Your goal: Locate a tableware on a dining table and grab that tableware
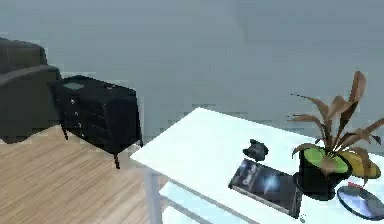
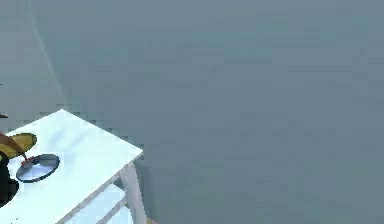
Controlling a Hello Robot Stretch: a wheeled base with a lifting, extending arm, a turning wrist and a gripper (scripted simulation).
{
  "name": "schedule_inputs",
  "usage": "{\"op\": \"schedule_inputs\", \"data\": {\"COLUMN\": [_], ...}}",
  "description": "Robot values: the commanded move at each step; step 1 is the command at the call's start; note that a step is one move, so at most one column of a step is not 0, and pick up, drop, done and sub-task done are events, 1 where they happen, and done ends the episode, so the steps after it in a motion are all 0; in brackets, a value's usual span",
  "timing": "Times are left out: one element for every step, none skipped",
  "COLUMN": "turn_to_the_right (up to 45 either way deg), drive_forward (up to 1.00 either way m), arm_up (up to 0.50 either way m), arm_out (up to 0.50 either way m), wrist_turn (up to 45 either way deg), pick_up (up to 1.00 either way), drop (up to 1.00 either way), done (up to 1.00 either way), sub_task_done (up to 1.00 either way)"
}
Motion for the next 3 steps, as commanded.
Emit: {"op": "schedule_inputs", "data": {"turn_to_the_right": [45.0, 27.0, 0.0], "drive_forward": [0.0, 0.0, 0.45], "arm_up": [0.0, 0.0, 0.0], "arm_out": [0.0, 0.0, 0.0], "wrist_turn": [0.0, 0.0, 0.0], "pick_up": [0.0, 0.0, 0.0], "drop": [0.0, 0.0, 0.0], "done": [0.0, 0.0, 0.0], "sub_task_done": [0.0, 0.0, 0.0]}}
